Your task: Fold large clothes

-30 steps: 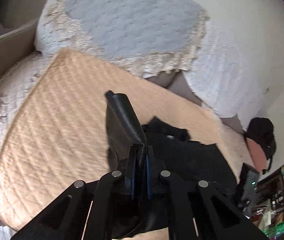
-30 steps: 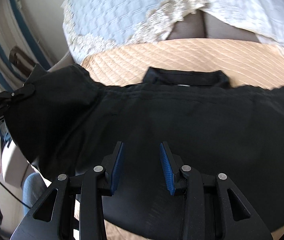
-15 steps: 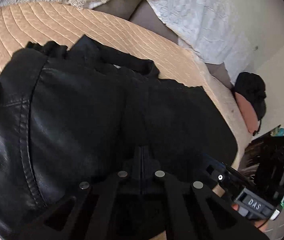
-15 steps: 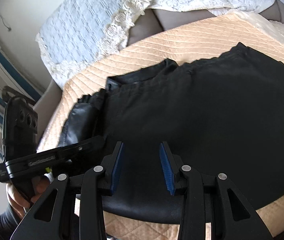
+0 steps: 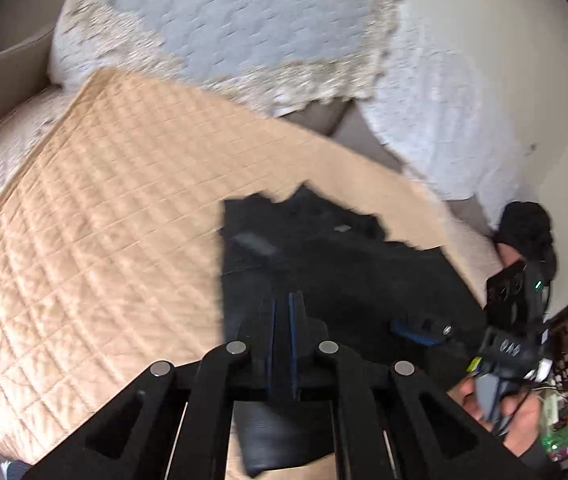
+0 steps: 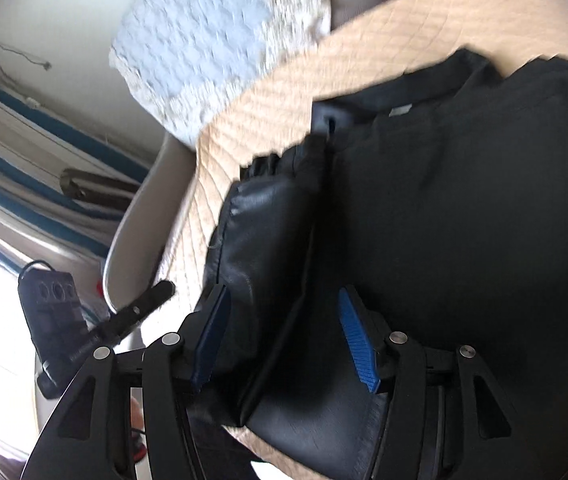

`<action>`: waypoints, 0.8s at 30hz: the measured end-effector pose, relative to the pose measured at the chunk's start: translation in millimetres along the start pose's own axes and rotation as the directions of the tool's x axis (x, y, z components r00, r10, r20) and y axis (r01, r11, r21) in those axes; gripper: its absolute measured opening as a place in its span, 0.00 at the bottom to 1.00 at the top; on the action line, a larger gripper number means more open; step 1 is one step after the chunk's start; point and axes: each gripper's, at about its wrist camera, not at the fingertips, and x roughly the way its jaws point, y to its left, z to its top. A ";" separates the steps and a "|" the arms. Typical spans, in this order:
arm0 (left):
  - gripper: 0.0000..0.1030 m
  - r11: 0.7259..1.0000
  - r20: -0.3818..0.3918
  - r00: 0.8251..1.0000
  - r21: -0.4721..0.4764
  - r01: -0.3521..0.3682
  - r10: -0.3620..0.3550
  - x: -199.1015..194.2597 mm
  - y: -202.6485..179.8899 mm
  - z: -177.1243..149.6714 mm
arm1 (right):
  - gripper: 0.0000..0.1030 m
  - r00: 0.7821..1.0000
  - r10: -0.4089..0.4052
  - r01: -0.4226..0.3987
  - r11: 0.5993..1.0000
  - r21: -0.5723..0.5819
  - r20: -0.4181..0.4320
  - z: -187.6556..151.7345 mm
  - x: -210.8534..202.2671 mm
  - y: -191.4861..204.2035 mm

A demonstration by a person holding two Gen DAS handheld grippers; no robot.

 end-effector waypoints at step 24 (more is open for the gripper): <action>0.08 0.984 -0.073 0.991 0.130 0.123 -0.114 40.4 -62.9 -16.5 | 0.09 0.991 -0.112 0.107 0.992 0.068 0.078 -2.1 -69.8 -53.5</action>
